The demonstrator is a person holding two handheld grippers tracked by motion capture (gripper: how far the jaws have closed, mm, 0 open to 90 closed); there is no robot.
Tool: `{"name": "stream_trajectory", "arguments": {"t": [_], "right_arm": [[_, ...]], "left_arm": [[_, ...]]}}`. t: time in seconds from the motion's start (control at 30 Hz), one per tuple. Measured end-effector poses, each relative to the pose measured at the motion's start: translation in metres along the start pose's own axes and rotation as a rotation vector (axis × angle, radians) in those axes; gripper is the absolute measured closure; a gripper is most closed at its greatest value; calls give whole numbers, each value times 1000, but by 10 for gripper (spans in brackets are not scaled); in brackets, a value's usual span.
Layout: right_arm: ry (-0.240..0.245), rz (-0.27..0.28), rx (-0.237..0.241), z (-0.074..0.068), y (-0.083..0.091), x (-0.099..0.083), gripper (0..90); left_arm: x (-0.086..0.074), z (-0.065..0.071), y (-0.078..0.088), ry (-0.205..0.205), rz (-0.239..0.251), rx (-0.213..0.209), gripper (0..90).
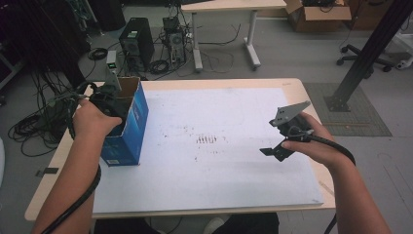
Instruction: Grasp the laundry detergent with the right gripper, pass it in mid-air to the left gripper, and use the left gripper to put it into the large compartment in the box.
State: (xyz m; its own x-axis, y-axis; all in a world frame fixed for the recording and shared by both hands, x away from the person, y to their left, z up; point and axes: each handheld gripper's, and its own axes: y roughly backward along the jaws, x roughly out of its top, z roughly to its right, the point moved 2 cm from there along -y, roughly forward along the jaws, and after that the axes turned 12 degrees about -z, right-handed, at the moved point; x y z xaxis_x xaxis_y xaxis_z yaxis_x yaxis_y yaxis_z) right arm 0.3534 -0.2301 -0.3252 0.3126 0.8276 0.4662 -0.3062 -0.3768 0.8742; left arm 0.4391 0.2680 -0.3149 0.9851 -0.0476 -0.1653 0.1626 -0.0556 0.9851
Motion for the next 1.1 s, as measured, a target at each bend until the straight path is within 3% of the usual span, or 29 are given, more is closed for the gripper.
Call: {"name": "stream_trajectory", "arguments": {"t": [0.47, 0.63, 0.87, 1.0, 1.1], "right_arm": [[-11, 2, -2, 1, 1, -4, 19], [-10, 4, -1, 1, 2, -5, 19], [-7, 8, -3, 2, 5, -3, 19], [-5, 10, -4, 2, 6, -2, 19], [-3, 11, -2, 1, 6, -1, 19]], "left_arm": [[-2, 5, 7, -7, 12, 28, 303], [-4, 5, 17, -7, 21, 27, 294], [-10, 4, 34, -6, 49, 58, 244], [-15, 2, 44, -17, 58, 35, 217], [-18, 0, 50, -23, 69, 41, 205]]}}
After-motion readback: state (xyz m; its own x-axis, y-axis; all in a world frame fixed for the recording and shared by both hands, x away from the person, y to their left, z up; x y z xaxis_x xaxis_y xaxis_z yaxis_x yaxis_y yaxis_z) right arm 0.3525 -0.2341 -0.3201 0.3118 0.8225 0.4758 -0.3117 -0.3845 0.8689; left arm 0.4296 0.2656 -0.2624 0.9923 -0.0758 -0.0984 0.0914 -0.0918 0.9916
